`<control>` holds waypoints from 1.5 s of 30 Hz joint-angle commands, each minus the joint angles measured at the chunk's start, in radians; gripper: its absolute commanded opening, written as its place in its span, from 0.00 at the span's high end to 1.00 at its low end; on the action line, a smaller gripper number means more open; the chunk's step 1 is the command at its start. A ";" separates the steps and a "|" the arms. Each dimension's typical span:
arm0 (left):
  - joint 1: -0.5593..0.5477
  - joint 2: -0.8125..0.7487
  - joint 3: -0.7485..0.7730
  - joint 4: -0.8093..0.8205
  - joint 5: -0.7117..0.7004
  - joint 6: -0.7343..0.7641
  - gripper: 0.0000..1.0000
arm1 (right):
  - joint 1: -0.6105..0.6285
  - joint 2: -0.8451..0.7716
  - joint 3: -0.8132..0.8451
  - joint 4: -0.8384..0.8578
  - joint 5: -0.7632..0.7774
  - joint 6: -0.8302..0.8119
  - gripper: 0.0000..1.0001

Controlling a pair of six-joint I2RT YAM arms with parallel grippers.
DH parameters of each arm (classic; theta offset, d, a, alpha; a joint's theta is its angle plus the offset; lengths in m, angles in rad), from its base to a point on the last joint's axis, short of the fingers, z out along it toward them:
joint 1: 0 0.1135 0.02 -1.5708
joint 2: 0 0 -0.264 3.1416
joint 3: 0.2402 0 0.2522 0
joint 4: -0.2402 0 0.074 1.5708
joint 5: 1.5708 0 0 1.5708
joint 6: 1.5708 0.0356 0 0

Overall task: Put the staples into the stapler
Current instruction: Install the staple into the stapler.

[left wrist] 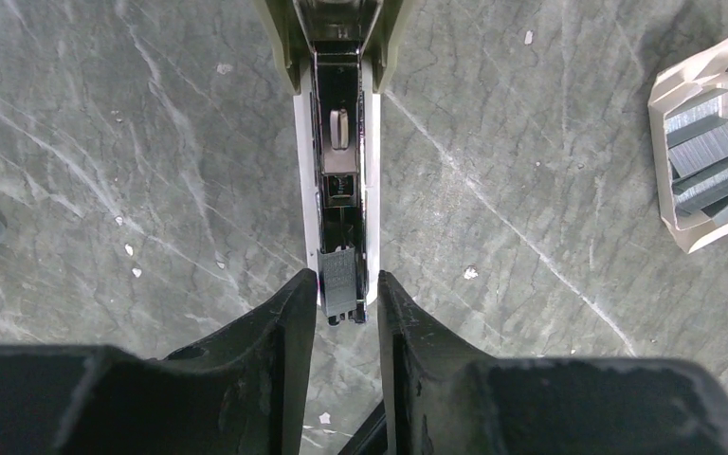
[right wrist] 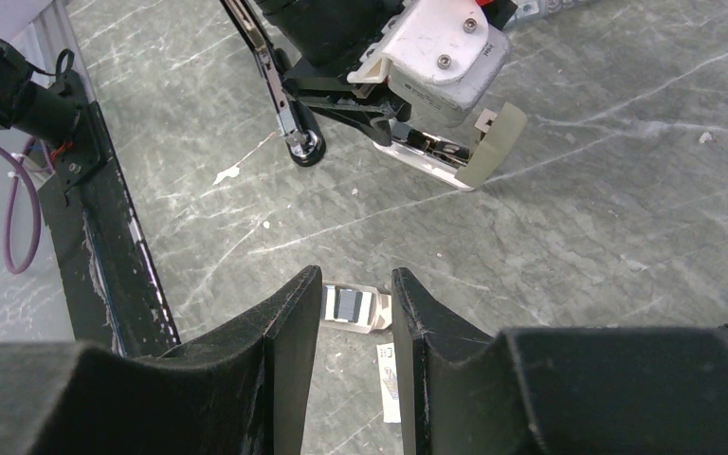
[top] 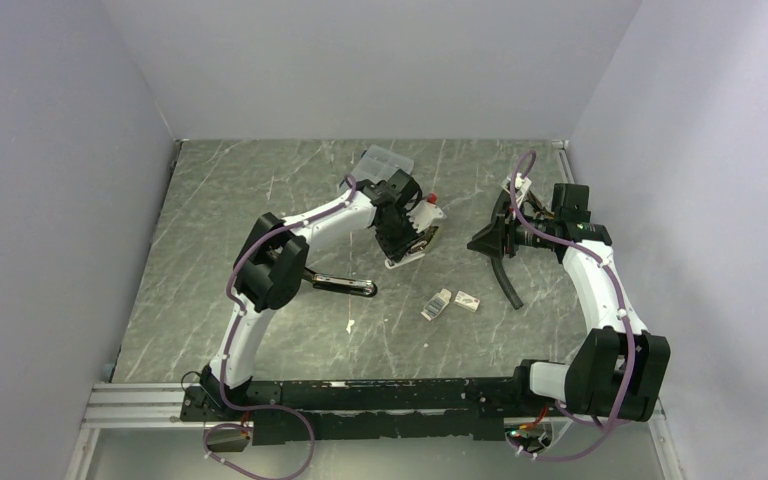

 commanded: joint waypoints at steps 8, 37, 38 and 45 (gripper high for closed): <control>-0.007 -0.051 0.037 0.005 -0.023 -0.010 0.60 | -0.005 -0.001 0.034 -0.009 -0.044 -0.029 0.63; 0.002 -0.020 0.046 0.012 -0.044 0.014 0.72 | -0.005 0.000 0.034 -0.009 -0.046 -0.030 0.63; 0.003 -0.019 0.046 0.011 -0.044 0.016 0.72 | -0.005 0.000 0.034 -0.009 -0.046 -0.030 0.63; 0.003 -0.003 0.043 0.014 -0.058 0.028 0.70 | -0.005 -0.002 0.035 -0.011 -0.046 -0.030 0.63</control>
